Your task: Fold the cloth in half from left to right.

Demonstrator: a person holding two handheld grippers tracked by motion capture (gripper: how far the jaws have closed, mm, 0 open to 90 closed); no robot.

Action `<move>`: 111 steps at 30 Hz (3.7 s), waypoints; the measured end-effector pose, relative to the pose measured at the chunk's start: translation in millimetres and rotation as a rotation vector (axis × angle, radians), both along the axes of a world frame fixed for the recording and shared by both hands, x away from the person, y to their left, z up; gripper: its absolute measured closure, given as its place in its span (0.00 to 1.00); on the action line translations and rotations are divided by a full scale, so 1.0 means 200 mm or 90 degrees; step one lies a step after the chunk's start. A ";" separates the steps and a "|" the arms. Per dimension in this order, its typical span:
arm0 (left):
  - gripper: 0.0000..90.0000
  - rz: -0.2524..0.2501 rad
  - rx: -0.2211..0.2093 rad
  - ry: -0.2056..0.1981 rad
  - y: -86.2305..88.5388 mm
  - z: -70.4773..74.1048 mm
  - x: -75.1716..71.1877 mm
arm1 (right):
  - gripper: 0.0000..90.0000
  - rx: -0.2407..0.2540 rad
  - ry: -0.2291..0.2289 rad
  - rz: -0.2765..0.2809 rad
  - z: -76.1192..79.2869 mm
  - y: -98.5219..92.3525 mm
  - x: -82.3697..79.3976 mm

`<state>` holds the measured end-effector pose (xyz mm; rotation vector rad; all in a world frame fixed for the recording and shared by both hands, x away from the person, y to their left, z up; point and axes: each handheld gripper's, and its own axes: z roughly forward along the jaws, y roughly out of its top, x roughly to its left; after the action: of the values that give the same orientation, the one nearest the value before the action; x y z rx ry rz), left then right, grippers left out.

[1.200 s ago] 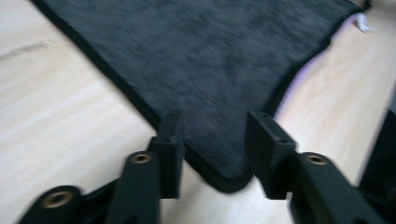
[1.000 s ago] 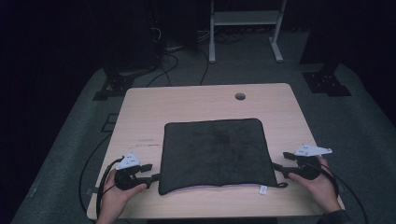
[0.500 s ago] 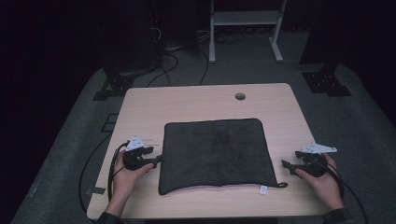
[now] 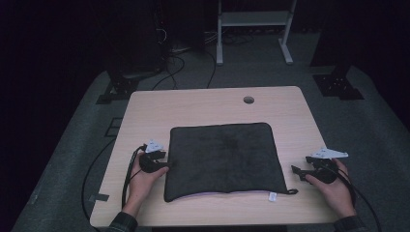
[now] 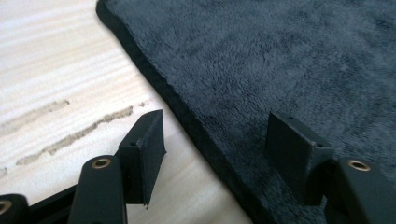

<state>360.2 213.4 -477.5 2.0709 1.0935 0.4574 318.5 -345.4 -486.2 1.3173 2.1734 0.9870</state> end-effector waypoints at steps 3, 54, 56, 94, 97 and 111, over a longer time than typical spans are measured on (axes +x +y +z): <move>0.43 0.013 0.012 -0.009 -0.01 0.00 -0.01 | 0.28 0.000 0.000 0.000 0.00 0.00 0.00; 0.96 0.011 -0.147 0.008 0.23 0.19 -0.02 | 0.16 -0.005 0.009 -0.005 0.00 0.01 0.01; 0.96 -0.008 -0.157 0.002 0.20 0.21 -0.01 | 0.16 -0.004 0.009 -0.005 0.00 0.01 0.01; 0.96 -0.263 -0.172 0.018 -0.65 0.29 0.21 | 0.16 -0.005 0.009 -0.003 0.00 0.01 0.01; 0.96 -0.278 -0.178 0.021 -0.71 0.28 0.23 | 0.16 -0.005 0.009 -0.003 0.00 0.01 0.01; 0.96 -0.335 -0.171 0.055 -1.01 0.24 0.30 | 0.16 -0.005 0.009 -0.004 0.00 0.01 0.01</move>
<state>420.2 12.2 -429.6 2.0426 0.5764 -0.0391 320.8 -344.3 -486.9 1.3301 2.1805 0.9695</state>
